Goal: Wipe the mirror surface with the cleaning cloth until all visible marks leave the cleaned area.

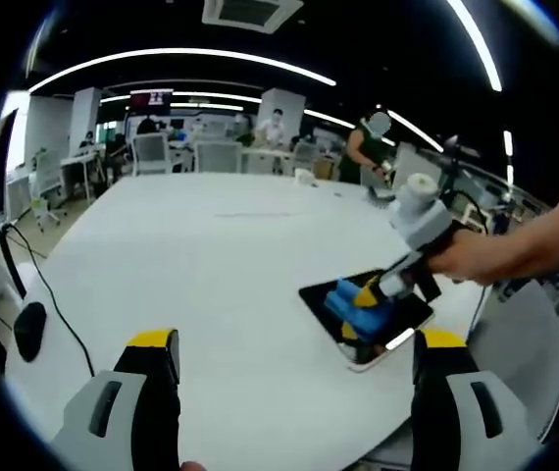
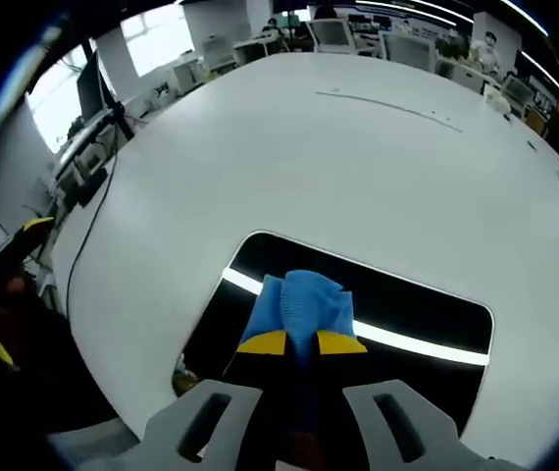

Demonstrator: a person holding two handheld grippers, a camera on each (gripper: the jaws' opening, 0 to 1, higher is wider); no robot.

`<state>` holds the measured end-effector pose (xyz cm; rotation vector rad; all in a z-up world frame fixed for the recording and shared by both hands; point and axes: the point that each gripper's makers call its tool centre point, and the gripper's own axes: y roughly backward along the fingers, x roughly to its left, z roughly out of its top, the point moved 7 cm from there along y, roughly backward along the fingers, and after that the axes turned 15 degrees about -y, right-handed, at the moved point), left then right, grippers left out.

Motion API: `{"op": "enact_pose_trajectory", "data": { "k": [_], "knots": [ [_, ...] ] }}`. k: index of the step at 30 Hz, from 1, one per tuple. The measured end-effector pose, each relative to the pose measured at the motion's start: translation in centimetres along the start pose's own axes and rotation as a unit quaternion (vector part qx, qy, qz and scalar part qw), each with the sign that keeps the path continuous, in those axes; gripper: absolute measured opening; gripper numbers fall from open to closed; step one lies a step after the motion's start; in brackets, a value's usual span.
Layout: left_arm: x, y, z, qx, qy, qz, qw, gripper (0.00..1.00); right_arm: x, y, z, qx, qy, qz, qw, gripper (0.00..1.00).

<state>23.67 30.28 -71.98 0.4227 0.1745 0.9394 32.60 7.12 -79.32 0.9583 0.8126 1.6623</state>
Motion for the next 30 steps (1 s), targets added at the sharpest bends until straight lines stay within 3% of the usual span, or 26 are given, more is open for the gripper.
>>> {"op": "enact_pose_trajectory", "data": {
  "k": [21, 24, 30],
  "knots": [
    [-0.8, -0.5, -0.2, 0.005, -0.003, -0.005, 1.0, 1.0, 0.7, 1.4, -3.0, 0.0, 0.006, 0.011, 0.9999, 0.04],
    [-0.8, -0.3, -0.2, 0.006, -0.002, -0.004, 1.0, 1.0, 0.9, 1.6, -3.4, 0.001, 0.035, 0.007, 0.9993, 0.04],
    [-0.8, -0.2, -0.2, 0.003, 0.003, -0.001, 1.0, 1.0, 1.0, 1.8, -3.9, 0.001, 0.033, 0.009, 0.9994, 0.04]
  ]
}}
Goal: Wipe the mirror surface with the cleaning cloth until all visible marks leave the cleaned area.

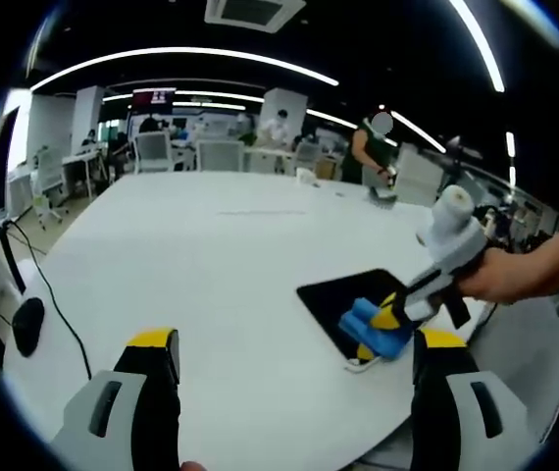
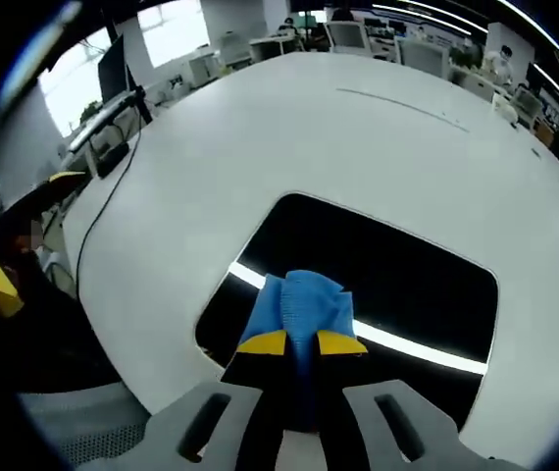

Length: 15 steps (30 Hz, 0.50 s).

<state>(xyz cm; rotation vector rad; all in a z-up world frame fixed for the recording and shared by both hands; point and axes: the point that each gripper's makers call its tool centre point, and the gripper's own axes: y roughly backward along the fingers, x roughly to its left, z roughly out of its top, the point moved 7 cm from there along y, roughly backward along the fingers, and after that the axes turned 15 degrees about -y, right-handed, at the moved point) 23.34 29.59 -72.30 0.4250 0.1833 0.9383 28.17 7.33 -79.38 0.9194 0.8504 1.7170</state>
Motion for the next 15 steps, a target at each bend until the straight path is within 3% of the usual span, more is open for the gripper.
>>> {"op": "enact_pose_trajectory", "data": {
  "k": [15],
  "knots": [
    [-0.8, -0.2, 0.0, 0.001, 0.001, -0.004, 1.0, 1.0, 0.2, 0.8, -1.5, -0.001, -0.013, 0.018, 0.9998, 0.04]
  ]
}}
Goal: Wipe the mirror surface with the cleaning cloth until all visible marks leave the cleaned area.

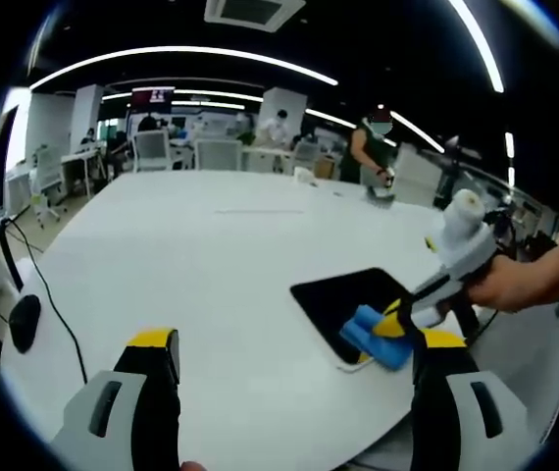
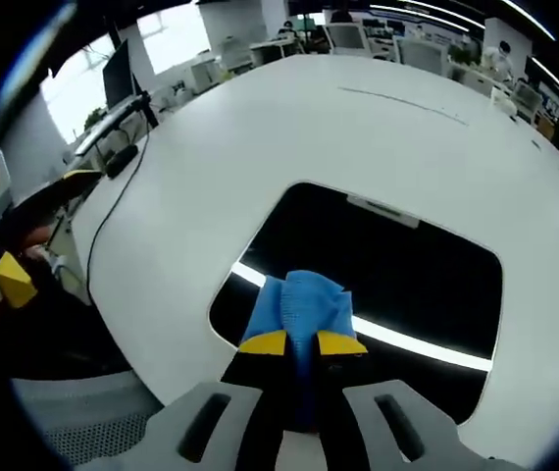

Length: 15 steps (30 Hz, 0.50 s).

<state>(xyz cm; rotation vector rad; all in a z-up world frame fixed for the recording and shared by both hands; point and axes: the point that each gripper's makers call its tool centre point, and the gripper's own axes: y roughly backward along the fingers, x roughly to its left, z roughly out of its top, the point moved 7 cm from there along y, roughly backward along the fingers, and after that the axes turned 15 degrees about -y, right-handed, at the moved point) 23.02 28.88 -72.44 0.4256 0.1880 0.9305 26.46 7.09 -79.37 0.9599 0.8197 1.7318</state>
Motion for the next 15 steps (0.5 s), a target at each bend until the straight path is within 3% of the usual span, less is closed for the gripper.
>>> {"op": "enact_pose_trajectory", "data": {
  "k": [15],
  "knots": [
    [-0.25, -0.39, 0.0, 0.001, 0.004, -0.002, 1.0, 1.0, 0.44, 0.52, -0.98, 0.014, 0.016, 0.009, 0.9997, 0.04]
  ]
}}
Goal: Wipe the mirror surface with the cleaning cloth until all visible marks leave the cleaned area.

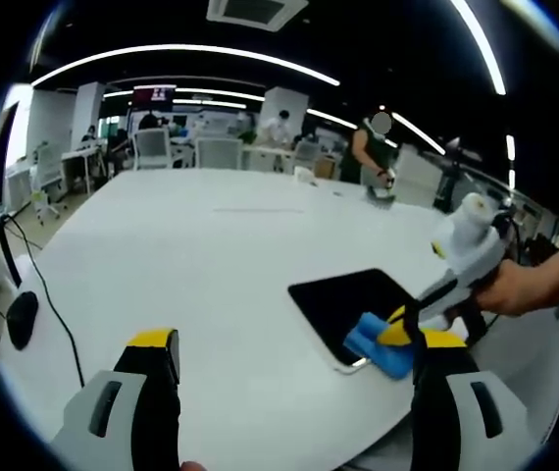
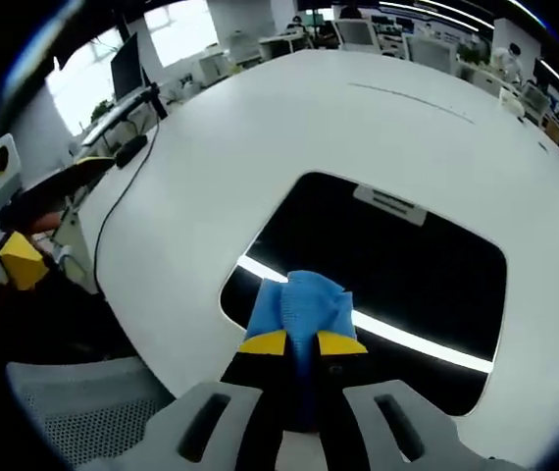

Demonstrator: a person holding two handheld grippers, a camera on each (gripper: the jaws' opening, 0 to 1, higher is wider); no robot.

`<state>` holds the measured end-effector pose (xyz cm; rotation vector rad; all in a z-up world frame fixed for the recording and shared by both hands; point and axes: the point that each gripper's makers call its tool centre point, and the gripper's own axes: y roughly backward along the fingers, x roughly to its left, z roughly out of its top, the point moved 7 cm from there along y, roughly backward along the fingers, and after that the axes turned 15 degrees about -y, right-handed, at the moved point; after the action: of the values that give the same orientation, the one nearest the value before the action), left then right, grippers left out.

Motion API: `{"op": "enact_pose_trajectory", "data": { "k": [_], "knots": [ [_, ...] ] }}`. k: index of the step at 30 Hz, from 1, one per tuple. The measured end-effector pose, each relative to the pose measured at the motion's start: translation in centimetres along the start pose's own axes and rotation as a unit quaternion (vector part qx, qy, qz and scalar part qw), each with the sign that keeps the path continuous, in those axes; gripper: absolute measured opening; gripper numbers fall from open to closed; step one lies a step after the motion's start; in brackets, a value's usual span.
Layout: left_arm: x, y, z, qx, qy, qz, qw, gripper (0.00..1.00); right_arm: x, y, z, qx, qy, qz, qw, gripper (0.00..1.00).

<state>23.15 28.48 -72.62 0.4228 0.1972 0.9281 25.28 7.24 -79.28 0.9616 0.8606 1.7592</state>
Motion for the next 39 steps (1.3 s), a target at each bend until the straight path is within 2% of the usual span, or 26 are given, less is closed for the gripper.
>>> {"op": "enact_pose_trajectory", "data": {
  "k": [24, 39],
  "knots": [
    [-0.2, -0.6, 0.2, 0.001, -0.001, -0.001, 1.0, 1.0, -0.2, 0.3, -0.4, 0.015, 0.004, 0.018, 0.9997, 0.04],
    [-0.6, -1.5, 1.0, -0.01, 0.005, 0.006, 0.9999, 1.0, -2.7, 1.2, -0.8, 0.02, -0.009, 0.012, 0.9997, 0.04]
  ]
}}
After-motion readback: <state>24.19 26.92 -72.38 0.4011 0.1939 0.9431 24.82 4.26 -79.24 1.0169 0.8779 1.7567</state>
